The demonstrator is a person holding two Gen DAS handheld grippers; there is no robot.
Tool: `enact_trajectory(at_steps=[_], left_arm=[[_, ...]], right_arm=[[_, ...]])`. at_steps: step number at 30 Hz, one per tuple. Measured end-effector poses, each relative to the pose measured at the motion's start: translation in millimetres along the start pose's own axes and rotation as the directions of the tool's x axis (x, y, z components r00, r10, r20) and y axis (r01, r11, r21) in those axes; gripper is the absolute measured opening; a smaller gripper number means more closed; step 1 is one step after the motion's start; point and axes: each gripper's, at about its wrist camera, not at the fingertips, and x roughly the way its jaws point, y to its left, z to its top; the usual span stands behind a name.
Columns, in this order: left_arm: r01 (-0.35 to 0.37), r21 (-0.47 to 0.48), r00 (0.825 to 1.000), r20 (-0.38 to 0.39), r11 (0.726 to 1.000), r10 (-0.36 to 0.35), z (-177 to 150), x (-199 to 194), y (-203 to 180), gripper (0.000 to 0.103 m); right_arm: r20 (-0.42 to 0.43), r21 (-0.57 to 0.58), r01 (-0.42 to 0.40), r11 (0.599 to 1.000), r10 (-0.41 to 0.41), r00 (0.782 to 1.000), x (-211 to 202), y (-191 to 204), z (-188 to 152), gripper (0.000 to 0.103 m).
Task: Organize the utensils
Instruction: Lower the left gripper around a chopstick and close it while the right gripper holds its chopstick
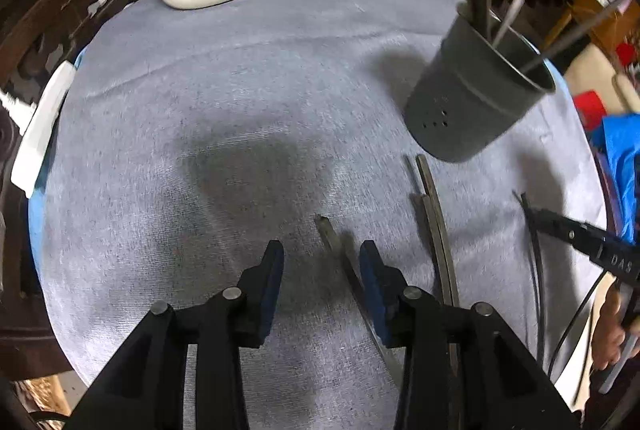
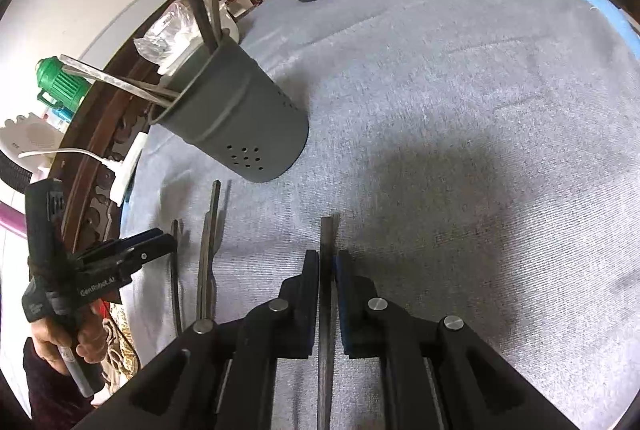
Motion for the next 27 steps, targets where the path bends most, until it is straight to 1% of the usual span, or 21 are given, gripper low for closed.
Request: enact_trajectory(at_steps=[5,7,11,16,18,22,24,25,27], left_arm=[[-0.002,-0.033,1.0,-0.008,0.999,0.002,-0.5,4.1,7.9,0.04],[-0.001,-0.033,1.0,-0.016,0.999,0.0,-0.6,7.4,4.3,0.04],[-0.028,-0.02,0.999,-0.024,0.999,0.028,2.9,12.7,2.5,0.041],[-0.047,-0.004,0.999,-0.024,0.999,0.047,4.2,16.5,-3.5,0.041],[-0.065,0.01,0.998,-0.019,0.998,0.065,4.1,17.4,-6.5,0.041],[-0.094,0.041,0.996,-0.003,0.995,0.094,3.6,22.3,-15.8,0.041],[-0.105,0.054,0.995,0.004,0.993,0.104,0.6,23.1,-21.8,0.041],[-0.107,0.058,0.994,0.006,0.993,0.107,0.5,23.7,-23.0,0.042],[-0.102,0.059,0.995,0.005,0.993,0.101,1.7,28.1,-24.8,0.045]], right_arm=[[-0.01,-0.001,0.005,1.0,-0.005,1.0,-1.9,2.6,0.6,0.011],[-0.023,-0.009,0.016,1.0,-0.017,1.0,-0.3,5.6,0.4,0.011],[-0.052,-0.037,0.068,0.997,-0.069,0.996,6.3,14.7,0.0,0.011],[-0.101,-0.046,0.108,0.993,-0.112,0.989,18.7,19.2,-1.1,0.012],[-0.089,-0.048,0.115,0.992,-0.119,0.989,19.1,20.7,-1.3,0.012],[-0.091,-0.023,0.112,0.993,-0.114,0.989,21.9,19.9,0.1,0.011],[-0.097,-0.035,0.12,0.992,-0.123,0.988,24.5,21.5,2.1,0.011],[-0.099,-0.045,0.128,0.991,-0.132,0.986,25.3,22.8,2.6,0.009],[-0.103,-0.067,0.147,0.987,-0.153,0.983,25.5,24.7,2.0,0.009]])
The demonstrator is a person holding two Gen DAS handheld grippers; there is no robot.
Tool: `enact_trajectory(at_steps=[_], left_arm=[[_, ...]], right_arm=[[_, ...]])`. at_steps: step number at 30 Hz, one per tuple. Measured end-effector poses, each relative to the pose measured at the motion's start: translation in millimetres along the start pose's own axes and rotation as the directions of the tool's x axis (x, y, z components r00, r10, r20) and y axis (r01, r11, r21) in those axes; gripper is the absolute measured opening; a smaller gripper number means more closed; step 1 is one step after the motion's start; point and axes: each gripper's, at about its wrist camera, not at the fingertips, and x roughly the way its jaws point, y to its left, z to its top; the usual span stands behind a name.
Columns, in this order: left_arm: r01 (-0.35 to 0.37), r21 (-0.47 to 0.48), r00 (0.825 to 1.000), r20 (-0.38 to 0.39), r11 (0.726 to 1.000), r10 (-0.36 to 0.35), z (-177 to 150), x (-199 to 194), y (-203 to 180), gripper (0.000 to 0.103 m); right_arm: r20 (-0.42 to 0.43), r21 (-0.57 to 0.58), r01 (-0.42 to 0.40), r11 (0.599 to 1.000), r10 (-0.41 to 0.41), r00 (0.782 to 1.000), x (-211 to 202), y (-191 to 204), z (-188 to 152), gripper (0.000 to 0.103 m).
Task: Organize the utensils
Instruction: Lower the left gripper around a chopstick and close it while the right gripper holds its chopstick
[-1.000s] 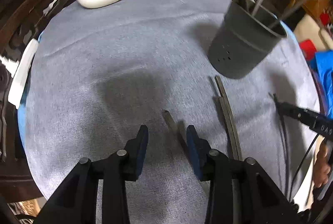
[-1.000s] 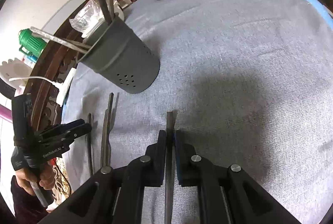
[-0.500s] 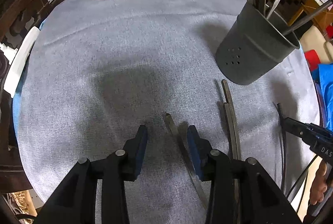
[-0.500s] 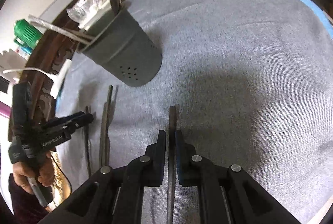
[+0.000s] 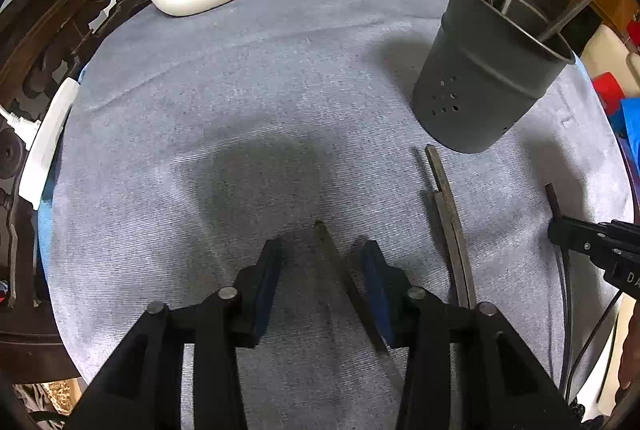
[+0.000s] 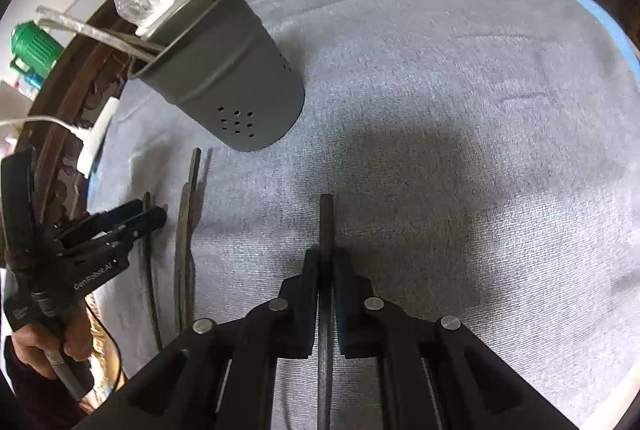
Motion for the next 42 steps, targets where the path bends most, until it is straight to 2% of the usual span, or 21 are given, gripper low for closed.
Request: enact_trajectory(at_steps=[6,13,21,29,34,42], left_arm=[[-0.008,0.006,1.0,0.009,1.0,0.008,-3.0,0.2,-5.5,0.053],[-0.016,-0.005,1.0,0.023,1.0,0.016,-8.8,-1.3,-5.4,0.055],[-0.03,-0.021,0.999,0.03,0.999,0.031,-10.5,-4.5,-12.1,0.055],[-0.031,-0.011,0.998,0.047,0.999,0.031,-12.2,-4.9,-20.0,0.042],[-0.034,0.0,0.998,0.054,0.999,0.034,-13.3,-6.0,-25.3,0.034],[-0.101,0.016,0.992,0.075,0.995,0.1,-16.9,-9.4,-41.6,0.034]], right_arm=[[-0.019,-0.031,0.032,0.999,-0.032,0.999,3.1,9.1,2.4,0.009],[-0.018,-0.049,0.042,0.998,-0.043,0.999,5.7,17.0,4.3,0.01],[0.021,-0.083,0.074,0.994,-0.072,0.997,5.3,21.7,-3.6,0.01],[0.045,-0.103,0.087,0.991,-0.083,0.996,8.4,32.4,-9.7,0.01],[0.055,-0.105,0.077,0.992,-0.072,0.996,6.6,24.6,-12.3,0.01],[0.071,-0.11,0.066,0.992,-0.058,0.996,3.1,21.1,-15.4,0.01]])
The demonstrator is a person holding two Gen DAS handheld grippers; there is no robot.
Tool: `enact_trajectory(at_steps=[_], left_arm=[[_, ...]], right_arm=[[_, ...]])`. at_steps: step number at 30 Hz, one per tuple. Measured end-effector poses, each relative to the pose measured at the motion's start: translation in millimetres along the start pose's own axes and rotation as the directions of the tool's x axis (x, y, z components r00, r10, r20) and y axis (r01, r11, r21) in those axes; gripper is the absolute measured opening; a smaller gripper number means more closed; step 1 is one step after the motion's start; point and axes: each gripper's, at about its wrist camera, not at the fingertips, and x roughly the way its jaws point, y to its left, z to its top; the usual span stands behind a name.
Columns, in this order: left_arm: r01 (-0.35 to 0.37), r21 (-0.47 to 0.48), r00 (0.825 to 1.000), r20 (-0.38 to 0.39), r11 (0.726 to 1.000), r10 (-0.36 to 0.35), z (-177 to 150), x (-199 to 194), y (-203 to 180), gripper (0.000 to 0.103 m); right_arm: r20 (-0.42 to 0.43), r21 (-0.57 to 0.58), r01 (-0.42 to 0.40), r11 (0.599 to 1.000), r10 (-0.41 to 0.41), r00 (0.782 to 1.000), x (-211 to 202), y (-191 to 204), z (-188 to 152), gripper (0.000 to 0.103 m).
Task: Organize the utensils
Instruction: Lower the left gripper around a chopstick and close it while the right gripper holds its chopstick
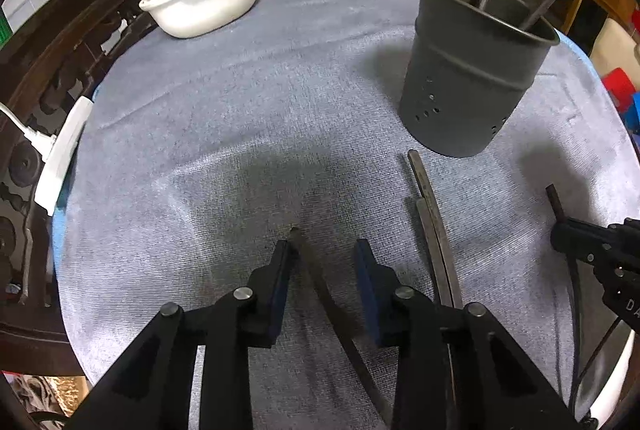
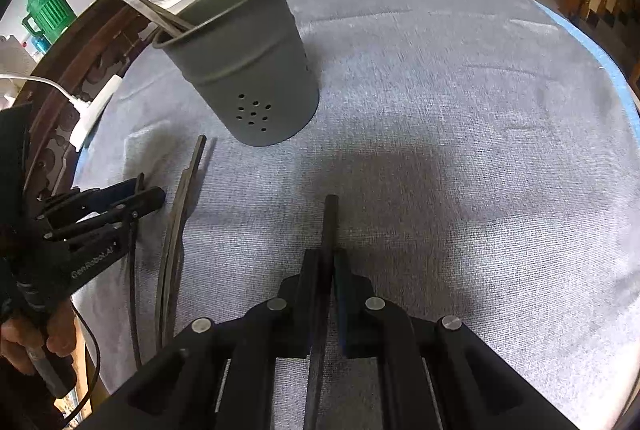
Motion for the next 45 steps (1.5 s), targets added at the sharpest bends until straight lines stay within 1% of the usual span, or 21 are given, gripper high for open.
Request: enact_trajectory(at_steps=[4,5,13,19,26,27,28,31,37,45], left_arm=[[-0.02,0.002,1.0,0.017,1.0,0.02,-4.5,-5.6,-10.0,0.034],[-0.023,0.004,0.999,0.022,1.0,0.023,-5.3,-7.6,-4.4,0.034],[-0.067,0.041,0.997,0.047,0.997,0.065,-9.1,-11.8,-12.9,0.034],[-0.081,0.058,0.995,0.062,0.995,0.077,-12.8,-12.5,-14.5,0.034],[-0.116,0.094,0.991,0.081,0.989,0.108,-14.9,-13.1,-21.6,0.032],[-0.117,0.098,0.991,0.084,0.988,0.109,-15.5,-13.5,-22.8,0.03],[-0.111,0.102,0.991,0.085,0.989,0.102,-16.3,-13.9,-24.1,0.025],[-0.095,0.116,0.993,0.085,0.989,0.085,-17.3,-14.2,-28.2,0.015],[-0.101,0.137,0.992,0.088,0.985,0.09,-17.2,-15.5,-32.6,0.01],[-0.11,0.15,0.991,0.097,0.983,0.096,-20.3,-16.9,-37.3,0.009]], right_arm=[[0.006,0.0,-0.008,1.0,0.008,1.0,0.4,-0.7,-1.1,0.01],[0.006,0.002,-0.01,1.0,0.01,1.0,0.4,-1.0,-1.0,0.01],[0.007,0.011,-0.019,1.0,0.019,1.0,0.3,-0.3,0.9,0.01],[-0.004,0.025,-0.025,0.999,0.025,1.0,0.7,-2.4,2.9,0.01],[0.005,0.004,-0.014,1.0,0.014,1.0,0.7,0.2,1.3,0.01],[0.007,0.005,-0.015,1.0,0.015,1.0,0.6,-0.1,1.5,0.01],[0.009,0.003,-0.014,1.0,0.014,1.0,0.6,-0.3,1.6,0.01],[0.015,-0.01,-0.004,1.0,0.004,1.0,0.2,1.1,1.5,0.01],[0.02,-0.026,0.01,1.0,-0.01,1.0,-0.9,4.2,0.8,0.01],[0.02,-0.036,0.005,0.999,-0.004,1.0,-0.8,3.9,0.8,0.011]])
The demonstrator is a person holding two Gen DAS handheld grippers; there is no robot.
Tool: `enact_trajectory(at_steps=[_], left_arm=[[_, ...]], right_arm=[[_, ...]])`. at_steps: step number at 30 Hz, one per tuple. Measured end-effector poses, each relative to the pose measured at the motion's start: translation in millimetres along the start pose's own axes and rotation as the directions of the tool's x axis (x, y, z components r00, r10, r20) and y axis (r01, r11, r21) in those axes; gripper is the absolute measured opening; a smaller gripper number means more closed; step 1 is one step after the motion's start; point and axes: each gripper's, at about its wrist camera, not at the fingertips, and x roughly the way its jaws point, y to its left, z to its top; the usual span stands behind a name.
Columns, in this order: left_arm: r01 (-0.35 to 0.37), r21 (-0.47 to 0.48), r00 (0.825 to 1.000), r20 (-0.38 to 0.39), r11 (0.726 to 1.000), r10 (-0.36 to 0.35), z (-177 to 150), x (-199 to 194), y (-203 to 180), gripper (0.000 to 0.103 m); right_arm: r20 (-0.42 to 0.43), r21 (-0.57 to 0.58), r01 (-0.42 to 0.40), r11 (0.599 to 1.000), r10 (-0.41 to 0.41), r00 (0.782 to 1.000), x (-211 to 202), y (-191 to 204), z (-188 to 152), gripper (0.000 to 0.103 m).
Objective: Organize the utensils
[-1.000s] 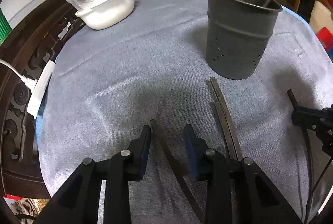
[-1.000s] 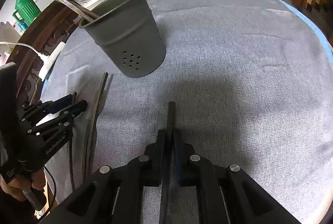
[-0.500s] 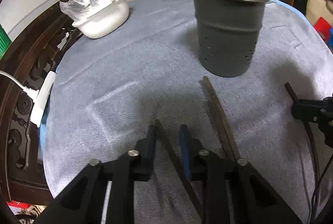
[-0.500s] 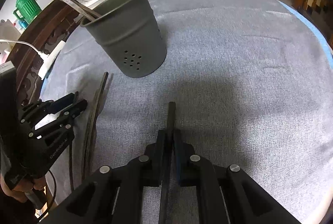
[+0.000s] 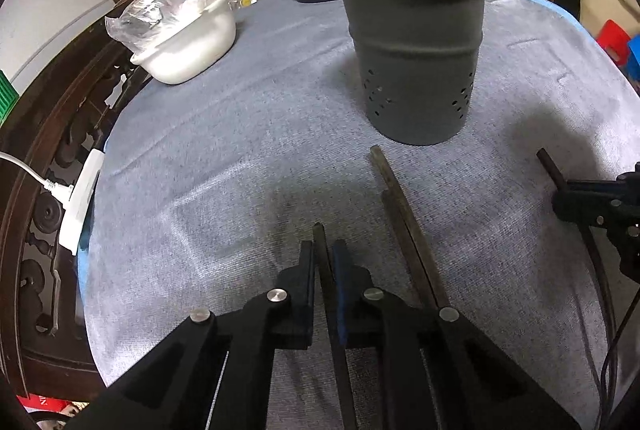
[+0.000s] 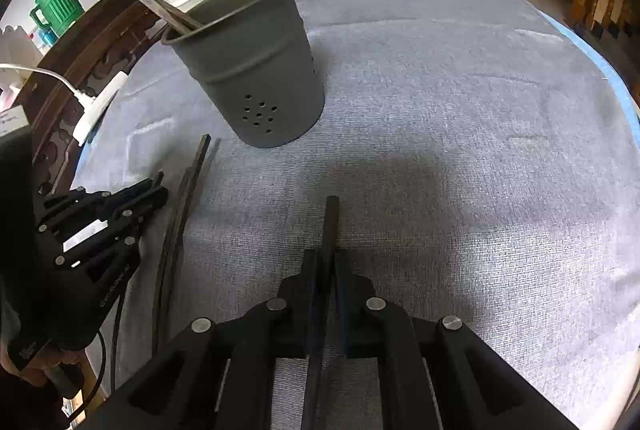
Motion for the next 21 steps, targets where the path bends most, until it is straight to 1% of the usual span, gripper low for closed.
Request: enact_trajectory(at_steps=[8,13,15,16,18,19,21], left_arm=[[0.006,0.0,1.0,0.005,1.0,-0.006,0.9,1.1,0.8,0.008],[0.039,-0.023,0.999,-0.004,0.999,-0.039,3.4,3.4,7.6,0.008],[0.074,-0.046,0.997,-0.01,0.996,-0.074,4.8,4.9,13.8,0.007],[0.116,-0.075,0.993,-0.013,0.99,-0.117,5.4,6.0,20.3,0.007],[0.174,-0.128,0.984,-0.015,0.976,-0.177,5.3,8.0,30.4,0.007],[0.208,-0.169,0.977,-0.011,0.963,-0.213,4.7,9.5,38.8,0.006],[0.243,-0.212,0.969,0.001,0.947,-0.248,3.4,10.1,48.8,0.006]], right_arm=[[-0.003,-0.012,0.005,1.0,-0.005,1.0,-0.4,1.1,-0.6,0.011],[-0.013,-0.013,0.008,1.0,-0.008,1.0,0.4,2.4,1.2,0.009],[-0.02,-0.013,0.002,1.0,-0.002,1.0,1.1,1.3,2.8,0.009],[-0.025,-0.008,-0.005,1.0,0.004,1.0,1.4,0.0,3.7,0.009],[-0.032,0.008,-0.017,1.0,0.017,0.999,2.3,-3.0,5.1,0.009],[-0.034,0.014,-0.021,1.0,0.022,0.999,2.9,-4.2,5.6,0.009],[-0.036,0.026,-0.027,0.999,0.028,0.999,3.1,-6.5,6.4,0.008]])
